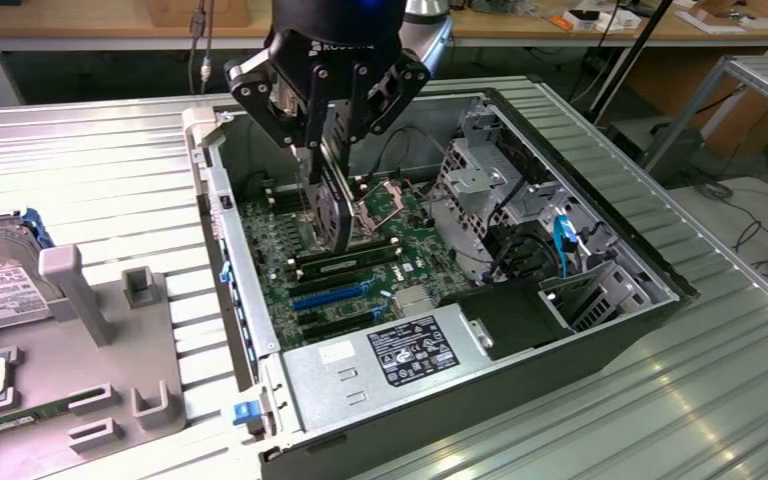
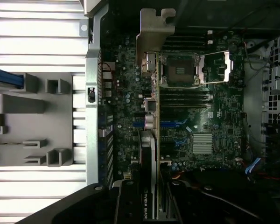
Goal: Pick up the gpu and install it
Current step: 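Pick up the gpu and move the gpu toward the slot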
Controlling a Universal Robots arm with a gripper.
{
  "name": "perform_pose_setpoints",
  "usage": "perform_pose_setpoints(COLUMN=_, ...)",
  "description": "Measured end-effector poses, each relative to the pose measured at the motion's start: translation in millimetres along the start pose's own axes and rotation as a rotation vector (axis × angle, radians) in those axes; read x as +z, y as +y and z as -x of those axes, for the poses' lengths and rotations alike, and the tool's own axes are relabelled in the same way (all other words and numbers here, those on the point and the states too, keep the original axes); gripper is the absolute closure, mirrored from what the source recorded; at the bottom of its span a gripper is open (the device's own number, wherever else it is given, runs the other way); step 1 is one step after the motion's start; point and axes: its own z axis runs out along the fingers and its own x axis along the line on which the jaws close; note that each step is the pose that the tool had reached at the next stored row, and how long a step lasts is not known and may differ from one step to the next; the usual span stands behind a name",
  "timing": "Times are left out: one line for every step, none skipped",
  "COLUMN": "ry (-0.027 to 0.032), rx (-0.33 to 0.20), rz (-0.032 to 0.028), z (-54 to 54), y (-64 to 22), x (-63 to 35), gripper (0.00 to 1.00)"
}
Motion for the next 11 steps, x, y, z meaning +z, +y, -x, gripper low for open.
perform_pose_setpoints(ry=0.0000, rx=0.000, rz=0.0000, z=0.7, y=0.0, x=0.0, gripper=0.73)
perform_pose_setpoints(ry=0.0000, rx=0.000, rz=0.0000, z=1.7, y=0.0, x=0.0, gripper=0.73)
perform_pose_setpoints(ry=0.0000, rx=0.000, rz=0.0000, z=3.2, y=0.0, x=0.1, gripper=0.73)
perform_pose_setpoints(ry=-0.0001, rx=0.000, rz=0.0001, z=4.9, y=0.0, x=0.2, gripper=0.73)
perform_pose_setpoints(ry=0.0000, rx=0.000, rz=0.0000, z=5.9, y=0.0, x=0.2, gripper=0.73)
perform_pose_setpoints(ry=0.0000, rx=0.000, rz=0.0001, z=6.6, y=0.0, x=0.2, gripper=0.73)
perform_pose_setpoints(ry=0.0000, rx=0.000, rz=0.0000, z=7.9, y=-0.1, x=0.3, gripper=0.73)
perform_pose_setpoints(ry=0.0000, rx=0.000, rz=0.0000, z=8.9, y=0.0, x=0.3, gripper=0.73)
perform_pose_setpoints(ry=0.0001, rx=0.000, rz=0.0000, z=9.8, y=-0.1, x=0.3, gripper=0.73)
perform_pose_setpoints(ry=0.0000, rx=0.000, rz=0.0000, z=10.6, y=-0.1, x=0.3, gripper=0.73)
perform_pose_setpoints(ry=0.0000, rx=0.000, rz=0.0000, z=11.5, y=-0.1, x=0.4, gripper=0.73)
